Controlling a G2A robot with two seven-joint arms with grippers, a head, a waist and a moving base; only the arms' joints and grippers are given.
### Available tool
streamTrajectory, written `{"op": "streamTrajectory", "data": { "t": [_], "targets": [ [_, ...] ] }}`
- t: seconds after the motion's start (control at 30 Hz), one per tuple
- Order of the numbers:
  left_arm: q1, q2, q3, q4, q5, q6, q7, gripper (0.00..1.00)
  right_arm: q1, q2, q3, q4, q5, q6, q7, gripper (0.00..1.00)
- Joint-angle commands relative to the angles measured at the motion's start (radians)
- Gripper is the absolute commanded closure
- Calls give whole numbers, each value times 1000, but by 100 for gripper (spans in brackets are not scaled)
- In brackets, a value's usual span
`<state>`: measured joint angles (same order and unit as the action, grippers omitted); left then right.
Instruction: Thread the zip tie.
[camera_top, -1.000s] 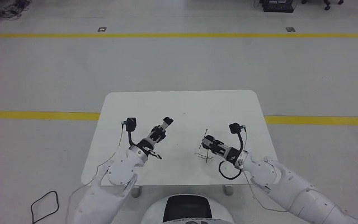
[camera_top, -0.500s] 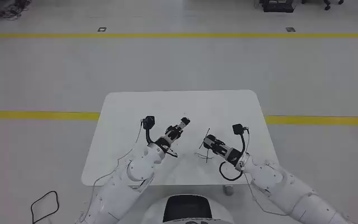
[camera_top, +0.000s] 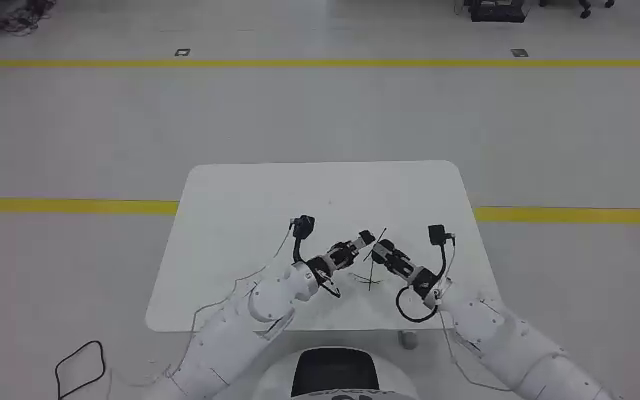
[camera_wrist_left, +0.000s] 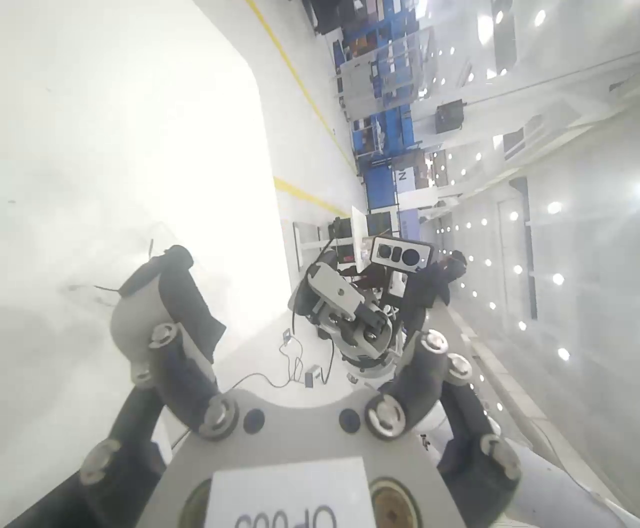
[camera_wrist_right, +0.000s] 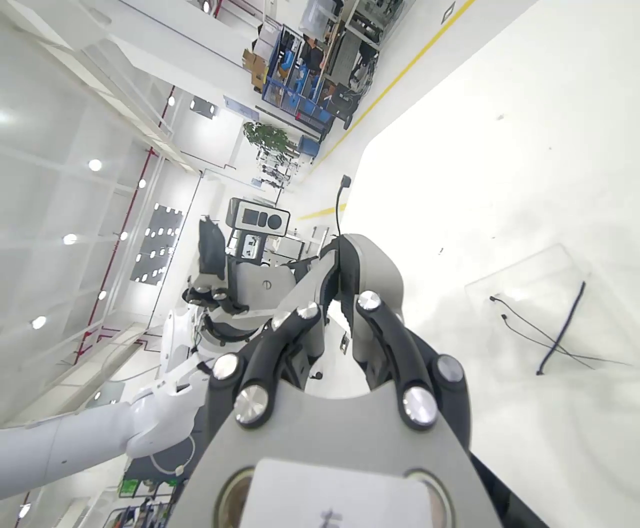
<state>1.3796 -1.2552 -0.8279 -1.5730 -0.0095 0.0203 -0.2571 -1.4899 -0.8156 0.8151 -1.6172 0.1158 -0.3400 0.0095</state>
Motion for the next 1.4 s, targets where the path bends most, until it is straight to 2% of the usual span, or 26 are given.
{"op": "streamTrajectory", "data": {
  "t": [0.0,0.2,0.27,0.33,0.47,0.53,0.8,0.9,1.07,1.17,1.37],
  "targets": [
    [-13,-5,9,5,-6,-27,18,0,-4,-1,7,3,-7,0,-1,100],
    [-13,-6,7,4,-6,-35,31,0,-4,-1,7,3,-7,0,-1,100],
    [-7,-7,2,8,-35,-40,33,0,-4,-2,8,1,-6,0,-3,100],
    [-5,-6,-1,17,-57,-48,13,0,-10,-7,12,-5,0,0,-14,100],
    [-7,-7,-10,46,-173,-79,-72,0,-24,-20,20,-8,1,0,-36,100],
    [-16,-6,-12,56,-155,-91,-72,0,-25,-22,23,-7,-6,0,-42,100],
    [-12,-7,-3,54,-155,-87,-68,0,-32,-28,31,-11,-9,8,-41,100],
    [-20,-7,0,63,-161,-119,-95,0,-34,-33,37,-10,-14,14,-35,100],
    [-20,-7,0,63,-161,-119,-95,0,-34,-33,37,-10,-14,14,-35,100],
    [-13,-8,2,58,-156,-124,-66,0,-35,-37,41,-11,-17,23,-29,100],
    [-16,-6,3,64,-163,-118,-80,0,-48,-48,57,-9,-30,0,-36,100]
  ]
}}
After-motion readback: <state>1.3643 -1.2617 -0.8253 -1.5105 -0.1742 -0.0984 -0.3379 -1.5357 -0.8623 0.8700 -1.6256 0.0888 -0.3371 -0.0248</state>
